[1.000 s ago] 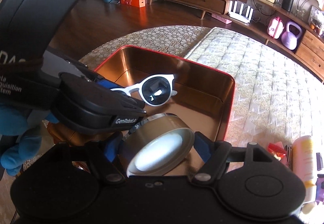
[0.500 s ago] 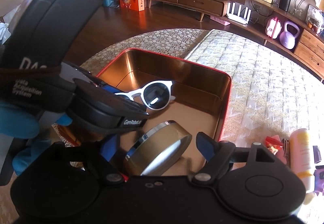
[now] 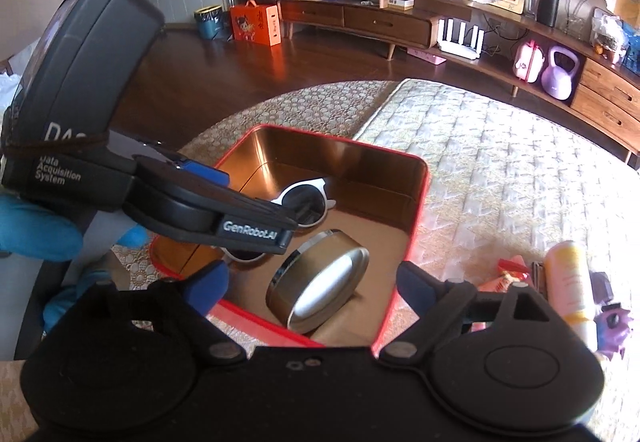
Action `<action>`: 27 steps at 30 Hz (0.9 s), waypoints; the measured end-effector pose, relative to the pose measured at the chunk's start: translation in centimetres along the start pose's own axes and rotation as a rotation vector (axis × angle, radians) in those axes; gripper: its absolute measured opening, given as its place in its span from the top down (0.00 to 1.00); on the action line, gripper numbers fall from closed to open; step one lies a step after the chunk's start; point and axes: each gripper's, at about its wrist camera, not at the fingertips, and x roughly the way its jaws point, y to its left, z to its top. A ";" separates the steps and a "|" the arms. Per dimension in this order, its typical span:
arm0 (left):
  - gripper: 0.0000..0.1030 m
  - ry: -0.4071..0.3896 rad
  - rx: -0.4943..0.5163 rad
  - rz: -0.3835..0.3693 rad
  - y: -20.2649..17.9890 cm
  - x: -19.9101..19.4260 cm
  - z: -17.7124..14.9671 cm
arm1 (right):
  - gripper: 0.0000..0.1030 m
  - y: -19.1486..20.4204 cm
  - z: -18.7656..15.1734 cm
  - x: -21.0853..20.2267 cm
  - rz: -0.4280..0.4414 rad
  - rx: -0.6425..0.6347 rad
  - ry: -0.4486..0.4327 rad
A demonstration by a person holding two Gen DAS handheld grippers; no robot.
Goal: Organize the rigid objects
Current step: 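Carry sunglasses and tape roll into the red tin with both tools and release, then grasp the white-yellow bottle with the left tool while the right tool grasps the purple toy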
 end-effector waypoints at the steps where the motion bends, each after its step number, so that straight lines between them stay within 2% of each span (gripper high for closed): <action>1: 0.37 -0.006 0.003 0.001 -0.2 -0.3 0.0 | 0.09 -0.1 -0.1 -0.4 0.000 0.006 -0.006; 5: 0.32 -0.031 0.011 -0.006 -0.8 -1.7 -0.3 | 0.00 -1.0 -0.6 -2.0 -0.016 0.045 -0.035; 9: 0.30 -0.066 0.021 -0.020 -1.5 -3.1 -0.6 | 0.00 -2.5 -1.4 -3.6 -0.012 0.104 -0.057; 11: 0.24 -0.086 0.022 -0.029 -1.9 -3.8 -0.8 | 0.00 -3.3 -1.9 -4.6 -0.016 0.125 -0.071; 21: 0.21 -0.160 0.040 -0.066 -4.9 -6.5 -1.7 | 0.00 -7.6 -5.5 -8.9 -0.089 0.207 -0.107; 27: 0.21 -0.156 0.063 -0.114 -7.9 -7.1 -2.2 | 0.00 -10.5 -7.8 -10.3 -0.140 0.248 -0.099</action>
